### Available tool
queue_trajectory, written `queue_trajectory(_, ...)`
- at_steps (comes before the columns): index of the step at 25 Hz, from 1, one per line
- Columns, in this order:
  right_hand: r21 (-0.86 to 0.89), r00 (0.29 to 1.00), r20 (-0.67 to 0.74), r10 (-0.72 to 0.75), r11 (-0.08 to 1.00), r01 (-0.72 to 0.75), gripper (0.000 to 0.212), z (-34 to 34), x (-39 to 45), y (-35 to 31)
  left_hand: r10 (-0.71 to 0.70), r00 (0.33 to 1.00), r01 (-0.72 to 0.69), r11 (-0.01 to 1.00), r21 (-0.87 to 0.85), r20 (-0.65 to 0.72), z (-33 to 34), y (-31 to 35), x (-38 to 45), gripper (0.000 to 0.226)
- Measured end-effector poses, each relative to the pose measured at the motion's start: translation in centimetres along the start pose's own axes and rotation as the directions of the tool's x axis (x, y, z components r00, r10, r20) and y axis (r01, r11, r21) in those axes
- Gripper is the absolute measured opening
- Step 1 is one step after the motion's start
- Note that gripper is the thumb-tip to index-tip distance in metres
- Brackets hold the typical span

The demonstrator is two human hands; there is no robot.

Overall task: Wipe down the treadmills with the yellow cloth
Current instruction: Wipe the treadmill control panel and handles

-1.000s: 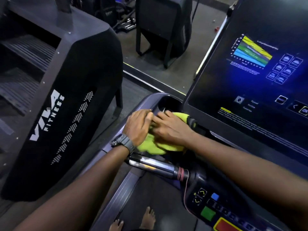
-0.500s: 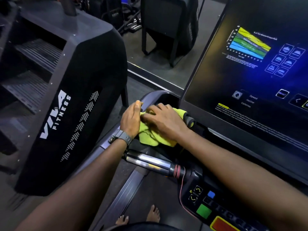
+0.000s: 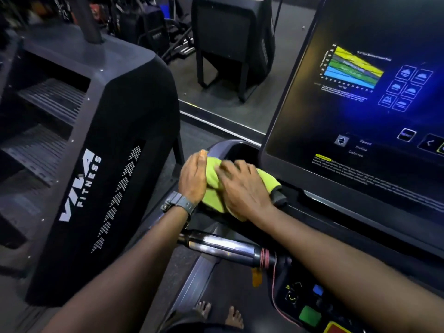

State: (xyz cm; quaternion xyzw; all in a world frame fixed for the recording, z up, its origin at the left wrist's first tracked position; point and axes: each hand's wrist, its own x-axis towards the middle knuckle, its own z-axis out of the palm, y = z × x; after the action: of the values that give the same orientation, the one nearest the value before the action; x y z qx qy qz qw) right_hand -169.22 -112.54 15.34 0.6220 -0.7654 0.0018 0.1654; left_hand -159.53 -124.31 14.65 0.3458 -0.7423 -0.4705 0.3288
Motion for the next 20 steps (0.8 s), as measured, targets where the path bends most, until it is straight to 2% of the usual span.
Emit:
queue_trajectory(3,0.143,0.926,0.015,0.378,0.916,-0.376,0.056,0.8,3.5,-1.8,0.008,1.000,-0.009,0.999,0.037,0.019,0.5,-0.1,1.9,0.072)
queue_trajectory(5,0.192,0.849,0.140,0.509,0.827,-0.528,0.057,1.0,5.3,-1.4,0.025,0.995,-0.031,0.997,0.065,0.092,0.6,-0.2,2.6,0.066)
queue_trajectory(7,0.127,0.841,0.220,0.494,0.840,-0.527,0.052,1.4,5.5,-1.1,0.090,0.973,-0.114,0.988,0.102,0.213,0.8,-0.5,2.7,0.066)
queue_trajectory(9,0.063,0.872,0.222,0.437,0.886,-0.460,0.052,0.5,4.2,-2.1,0.143,0.936,-0.180,0.979,0.090,0.322,1.2,-0.6,2.6,0.063)
queue_trajectory(11,-0.001,0.882,0.203,0.425,0.901,-0.434,0.068,-0.6,1.9,-3.5,0.165,0.906,-0.190,0.981,0.027,0.391,1.6,-0.9,2.6,0.059)
queue_trajectory(14,-0.142,0.844,0.324,0.427,0.904,-0.403,0.093,-0.8,0.7,-4.3,0.185,0.923,-0.167,0.982,-0.084,0.337,1.8,-1.5,2.4,0.061)
queue_trajectory(17,-0.091,0.811,0.388,0.439,0.893,-0.440,0.086,-0.3,3.7,-3.1,0.192,0.946,-0.157,0.976,-0.149,0.259,1.6,-1.7,2.4,0.073)
queue_trajectory(20,-0.077,0.801,0.418,0.429,0.895,-0.439,0.074,-1.3,2.9,-3.0,0.174,0.941,-0.130,0.978,-0.164,0.291,1.4,-1.6,2.5,0.075)
